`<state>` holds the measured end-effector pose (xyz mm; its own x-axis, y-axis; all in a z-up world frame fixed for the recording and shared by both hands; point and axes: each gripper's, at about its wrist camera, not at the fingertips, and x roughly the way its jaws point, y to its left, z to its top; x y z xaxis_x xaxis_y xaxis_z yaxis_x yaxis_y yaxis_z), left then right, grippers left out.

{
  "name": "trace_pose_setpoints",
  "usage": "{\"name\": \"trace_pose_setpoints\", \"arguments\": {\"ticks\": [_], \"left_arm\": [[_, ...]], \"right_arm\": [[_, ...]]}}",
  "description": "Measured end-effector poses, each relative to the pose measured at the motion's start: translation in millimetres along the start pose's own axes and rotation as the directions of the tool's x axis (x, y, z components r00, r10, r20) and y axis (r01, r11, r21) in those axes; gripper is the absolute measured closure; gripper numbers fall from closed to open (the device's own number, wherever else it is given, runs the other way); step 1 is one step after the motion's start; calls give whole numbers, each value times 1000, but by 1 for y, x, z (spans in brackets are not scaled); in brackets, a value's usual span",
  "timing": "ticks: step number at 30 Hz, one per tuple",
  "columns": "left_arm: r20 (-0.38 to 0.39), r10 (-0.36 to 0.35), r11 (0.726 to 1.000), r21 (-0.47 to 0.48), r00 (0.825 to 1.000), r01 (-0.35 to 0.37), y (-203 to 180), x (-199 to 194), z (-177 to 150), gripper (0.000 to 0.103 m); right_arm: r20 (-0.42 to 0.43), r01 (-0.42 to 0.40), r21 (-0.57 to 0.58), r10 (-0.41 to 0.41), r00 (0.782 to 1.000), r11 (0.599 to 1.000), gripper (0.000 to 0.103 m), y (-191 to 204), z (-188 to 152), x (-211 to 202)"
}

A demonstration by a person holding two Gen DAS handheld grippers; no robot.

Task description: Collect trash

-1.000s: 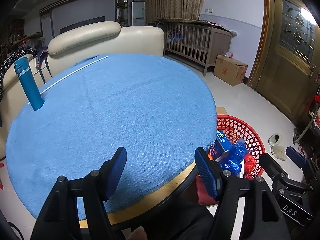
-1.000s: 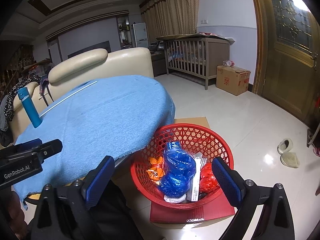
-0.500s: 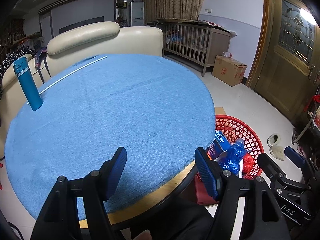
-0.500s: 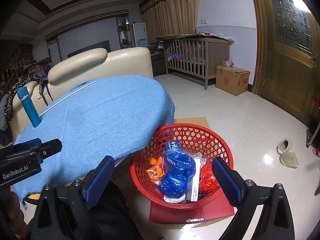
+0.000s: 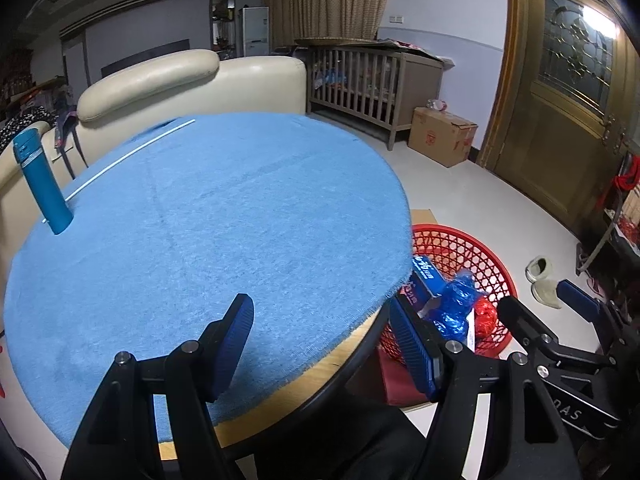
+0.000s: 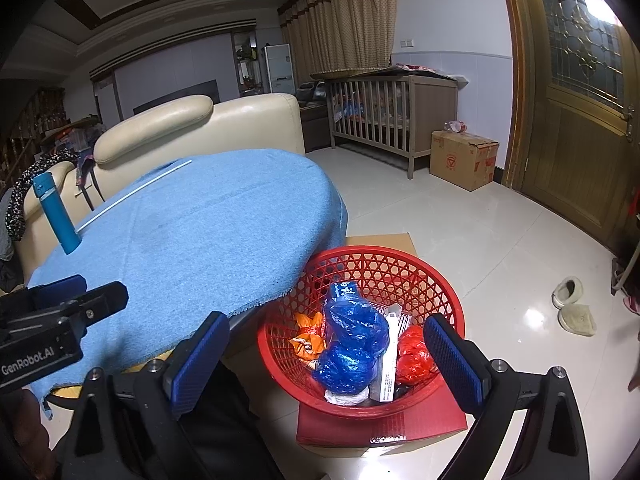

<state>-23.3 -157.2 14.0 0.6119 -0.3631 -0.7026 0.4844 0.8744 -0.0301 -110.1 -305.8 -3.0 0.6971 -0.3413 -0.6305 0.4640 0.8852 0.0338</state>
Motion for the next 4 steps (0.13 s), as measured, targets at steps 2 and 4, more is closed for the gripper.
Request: {"name": "trace_pose_setpoints", "arguments": {"ticks": [2,4], "left_arm": [[2,-6,1000,12,1000,6,-3,-1,-1,32],[7,-12,1000,22,1000,12,-5,-2,-1,32]], "right_arm": [[-4,3,-1,-3,1000,1000,4,0,-1,1],[-8,9,-1,-9,1000,1000,4,-1,-1,2]]}}
